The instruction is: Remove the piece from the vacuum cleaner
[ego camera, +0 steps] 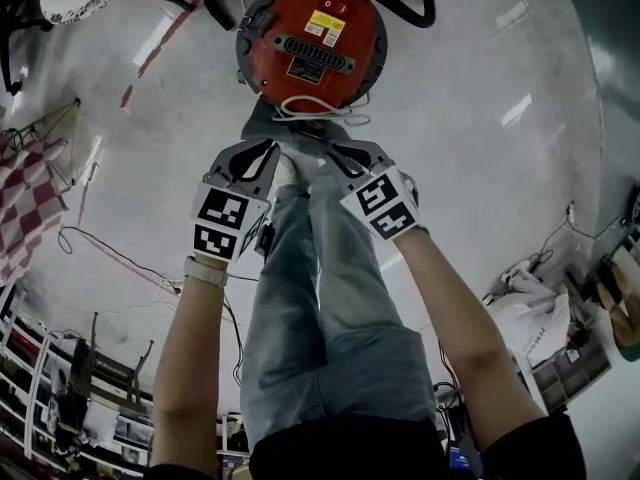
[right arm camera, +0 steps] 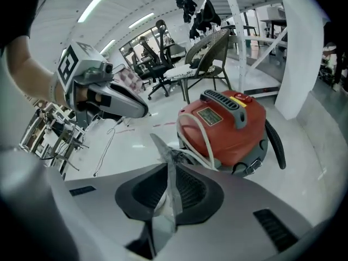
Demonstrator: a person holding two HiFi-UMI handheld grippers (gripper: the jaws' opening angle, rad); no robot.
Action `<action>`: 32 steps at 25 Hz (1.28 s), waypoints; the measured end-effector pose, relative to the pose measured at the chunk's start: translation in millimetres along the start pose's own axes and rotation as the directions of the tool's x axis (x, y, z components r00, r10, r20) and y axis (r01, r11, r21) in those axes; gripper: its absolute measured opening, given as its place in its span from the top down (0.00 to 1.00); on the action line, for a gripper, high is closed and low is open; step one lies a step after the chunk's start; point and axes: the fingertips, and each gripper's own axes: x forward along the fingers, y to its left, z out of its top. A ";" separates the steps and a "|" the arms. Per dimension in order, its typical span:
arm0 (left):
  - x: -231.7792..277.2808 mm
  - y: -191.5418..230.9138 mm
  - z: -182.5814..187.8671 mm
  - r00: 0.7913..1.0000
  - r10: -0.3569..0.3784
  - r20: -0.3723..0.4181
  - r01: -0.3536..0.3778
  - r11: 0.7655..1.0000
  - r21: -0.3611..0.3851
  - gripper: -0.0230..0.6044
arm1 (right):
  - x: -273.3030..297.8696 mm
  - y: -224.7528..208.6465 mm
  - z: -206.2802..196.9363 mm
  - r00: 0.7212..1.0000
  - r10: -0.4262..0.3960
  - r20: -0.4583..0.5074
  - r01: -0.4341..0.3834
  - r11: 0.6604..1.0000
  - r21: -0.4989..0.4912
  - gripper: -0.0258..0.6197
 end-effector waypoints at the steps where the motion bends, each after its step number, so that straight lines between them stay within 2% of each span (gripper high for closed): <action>1: 7.9 0.7 -3.9 1.000 -0.008 -0.008 0.008 1.000 0.005 0.93 | 7.0 -1.2 -5.2 1.000 0.000 -0.007 0.000 1.000 0.002 0.87; 6: 42.7 0.9 -23.9 0.997 -0.053 -0.064 0.055 0.998 0.033 0.86 | 35.6 -11.9 -19.2 1.000 -0.017 -0.021 0.017 1.000 0.014 0.87; 10: 60.9 5.3 -38.0 0.992 -0.058 -0.113 0.064 0.997 0.053 0.86 | 50.7 -19.8 -25.7 0.998 -0.019 -0.052 0.019 1.000 -0.014 0.87; 17: 87.6 6.7 -61.5 0.974 -0.062 -0.218 0.095 0.985 0.146 0.86 | 60.8 -21.3 -31.9 0.996 -0.012 -0.087 0.008 0.999 -0.048 0.87; 21: 102.5 1.3 -70.0 0.953 -0.083 -0.291 0.156 0.959 0.238 0.86 | 64.7 -23.7 -36.3 0.996 -0.005 -0.093 0.001 0.999 -0.049 0.87; 26: 108.9 0.1 -72.4 0.940 -0.110 -0.324 0.214 0.929 0.303 0.86 | 67.4 -24.0 -36.1 0.997 0.017 -0.080 -0.021 0.998 -0.054 0.87; 30: 110.3 -3.7 -83.6 0.901 -0.138 -0.411 0.302 0.880 0.367 0.86 | 68.1 -20.0 -35.7 0.996 0.038 -0.083 -0.046 0.994 -0.096 0.87; 32: 111.2 -4.4 -86.5 0.892 -0.130 -0.433 0.321 0.857 0.404 0.86 | 68.0 -16.7 -36.1 0.996 0.040 -0.082 -0.050 0.992 -0.115 0.88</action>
